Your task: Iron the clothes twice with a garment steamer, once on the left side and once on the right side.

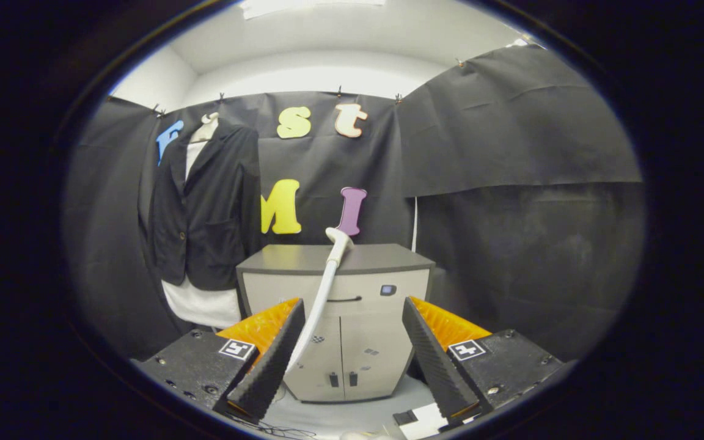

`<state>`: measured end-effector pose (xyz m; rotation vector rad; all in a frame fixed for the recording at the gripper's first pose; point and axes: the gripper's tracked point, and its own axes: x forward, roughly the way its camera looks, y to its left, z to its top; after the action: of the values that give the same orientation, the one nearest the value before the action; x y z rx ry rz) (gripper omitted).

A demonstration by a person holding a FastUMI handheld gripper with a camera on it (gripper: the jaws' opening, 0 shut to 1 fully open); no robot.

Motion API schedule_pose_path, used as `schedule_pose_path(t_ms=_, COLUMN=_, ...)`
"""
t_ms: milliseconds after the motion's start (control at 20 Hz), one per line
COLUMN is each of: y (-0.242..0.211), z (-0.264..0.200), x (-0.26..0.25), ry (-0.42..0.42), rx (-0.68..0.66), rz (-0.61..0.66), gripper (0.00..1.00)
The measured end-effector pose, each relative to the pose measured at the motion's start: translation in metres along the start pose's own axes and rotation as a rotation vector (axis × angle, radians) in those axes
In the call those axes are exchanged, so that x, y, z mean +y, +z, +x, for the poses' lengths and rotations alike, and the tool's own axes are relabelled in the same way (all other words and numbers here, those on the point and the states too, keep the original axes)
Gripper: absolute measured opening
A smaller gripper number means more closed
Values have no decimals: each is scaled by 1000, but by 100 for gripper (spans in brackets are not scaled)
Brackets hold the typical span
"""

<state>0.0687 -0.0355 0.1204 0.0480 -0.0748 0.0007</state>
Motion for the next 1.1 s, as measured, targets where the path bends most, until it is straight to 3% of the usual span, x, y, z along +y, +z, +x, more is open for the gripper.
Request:
schedule_pose_path(t_ms=400, y=91, z=143, x=-26, ry=96, rx=-8, rz=119, gripper=99)
schedule_pose_path(t_ms=650, y=117, z=259, x=-25, ry=199, rx=100, rz=138, gripper=99)
schedule_pose_path(t_ms=850, y=99, z=345, x=-9, ry=286, rx=241, rz=145, gripper=97)
schedule_pose_path(t_ms=1100, y=43, z=416, x=15, ry=371, rx=445, rz=219, gripper=90)
